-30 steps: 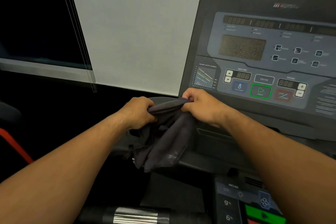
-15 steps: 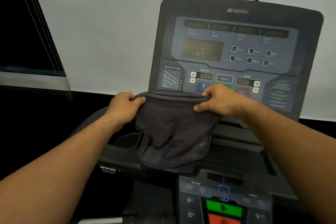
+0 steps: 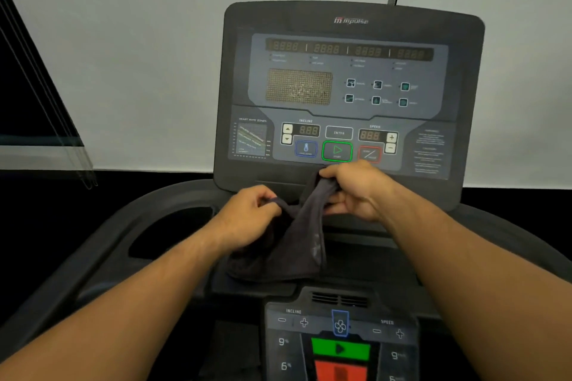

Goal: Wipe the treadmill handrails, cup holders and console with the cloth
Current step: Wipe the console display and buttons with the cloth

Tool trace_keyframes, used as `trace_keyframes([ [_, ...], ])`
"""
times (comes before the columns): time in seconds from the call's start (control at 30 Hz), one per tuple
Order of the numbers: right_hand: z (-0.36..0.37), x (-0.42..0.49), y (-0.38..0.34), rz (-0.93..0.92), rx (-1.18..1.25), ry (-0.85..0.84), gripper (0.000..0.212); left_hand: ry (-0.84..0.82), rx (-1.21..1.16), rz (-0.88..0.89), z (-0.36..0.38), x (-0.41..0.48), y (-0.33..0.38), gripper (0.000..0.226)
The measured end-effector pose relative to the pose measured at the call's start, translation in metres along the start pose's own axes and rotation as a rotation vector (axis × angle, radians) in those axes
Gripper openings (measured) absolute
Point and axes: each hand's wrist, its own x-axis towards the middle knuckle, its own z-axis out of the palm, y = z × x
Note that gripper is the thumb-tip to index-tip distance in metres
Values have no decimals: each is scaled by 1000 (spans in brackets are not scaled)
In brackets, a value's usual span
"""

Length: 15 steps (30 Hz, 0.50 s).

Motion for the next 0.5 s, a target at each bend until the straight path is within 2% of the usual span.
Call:
trace_keyframes([
  [0.1, 6, 0, -7, -44, 95, 0, 11, 26, -77, 20, 26, -7, 5, 26],
  [0.2, 10, -1, -9, -85, 81, 6, 9, 94, -123, 88, 44, -16, 16, 51],
  [0.27, 9, -1, -10, -121, 59, 18, 11, 102, -226, 90, 53, -14, 21, 45],
  [0.33, 5, -1, -12, -146, 56, 13, 11, 74, -498, 47, 58, -10, 27, 28],
  [0.4, -2, -1, -14, -166, 59, 26, 9, -18, -745, -25, 62, -8, 32, 41],
  [0.5, -12, -3, -16, -195, 77, 87, 12, -10, -735, 8, 65, -12, 39, 55],
])
